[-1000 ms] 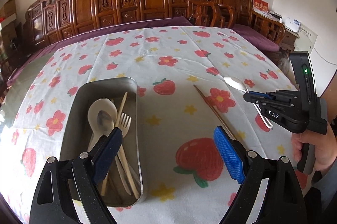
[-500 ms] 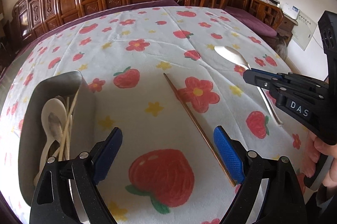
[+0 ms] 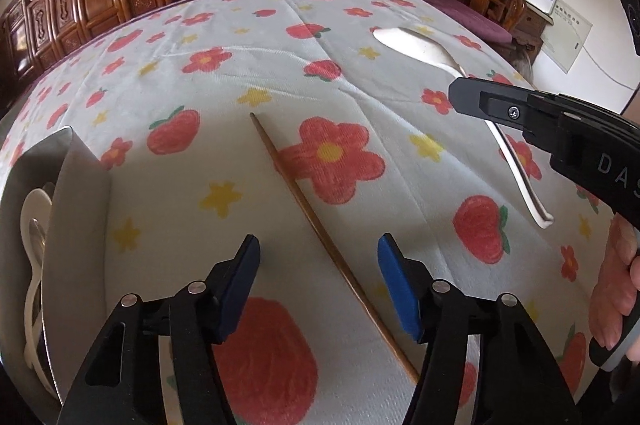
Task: Organize utensils
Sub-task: 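Grasp the wooden chopstick on the cloth with the left tool while the right holds the spoon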
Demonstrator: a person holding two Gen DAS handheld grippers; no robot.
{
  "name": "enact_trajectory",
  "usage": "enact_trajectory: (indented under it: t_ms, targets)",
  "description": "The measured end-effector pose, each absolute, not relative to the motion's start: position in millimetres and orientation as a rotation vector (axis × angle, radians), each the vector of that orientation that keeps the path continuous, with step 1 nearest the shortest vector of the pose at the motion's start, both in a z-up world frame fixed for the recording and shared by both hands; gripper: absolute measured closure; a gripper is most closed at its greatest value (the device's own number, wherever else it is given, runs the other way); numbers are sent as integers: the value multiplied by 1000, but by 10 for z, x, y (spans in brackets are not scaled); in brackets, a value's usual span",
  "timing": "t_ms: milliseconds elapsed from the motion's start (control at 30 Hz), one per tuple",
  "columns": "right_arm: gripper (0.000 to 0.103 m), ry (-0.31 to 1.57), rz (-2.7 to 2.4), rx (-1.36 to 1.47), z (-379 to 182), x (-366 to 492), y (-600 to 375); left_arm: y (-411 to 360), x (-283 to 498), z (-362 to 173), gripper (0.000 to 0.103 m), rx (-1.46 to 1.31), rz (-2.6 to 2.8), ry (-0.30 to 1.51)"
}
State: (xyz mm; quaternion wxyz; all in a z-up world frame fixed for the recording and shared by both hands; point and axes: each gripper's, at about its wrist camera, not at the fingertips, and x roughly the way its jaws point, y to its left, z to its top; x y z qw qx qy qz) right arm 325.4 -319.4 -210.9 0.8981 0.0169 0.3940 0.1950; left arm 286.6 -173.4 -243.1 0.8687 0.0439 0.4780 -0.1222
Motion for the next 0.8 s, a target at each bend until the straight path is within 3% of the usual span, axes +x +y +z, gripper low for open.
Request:
enact_trajectory:
  t_ms: [233, 300, 800]
  targets:
    - [95, 808, 407, 22, -2084, 3228, -3150, -1587, 2806, -2405, 79, 73, -262, 1015]
    - [95, 809, 410, 15, -2083, 3222, -3127, -1517, 2794, -2403, 95, 63, -254, 1029]
    - [95, 862, 402, -1, -2246, 3095, -2917, -1225, 2414, -2148, 99, 103, -236, 1024]
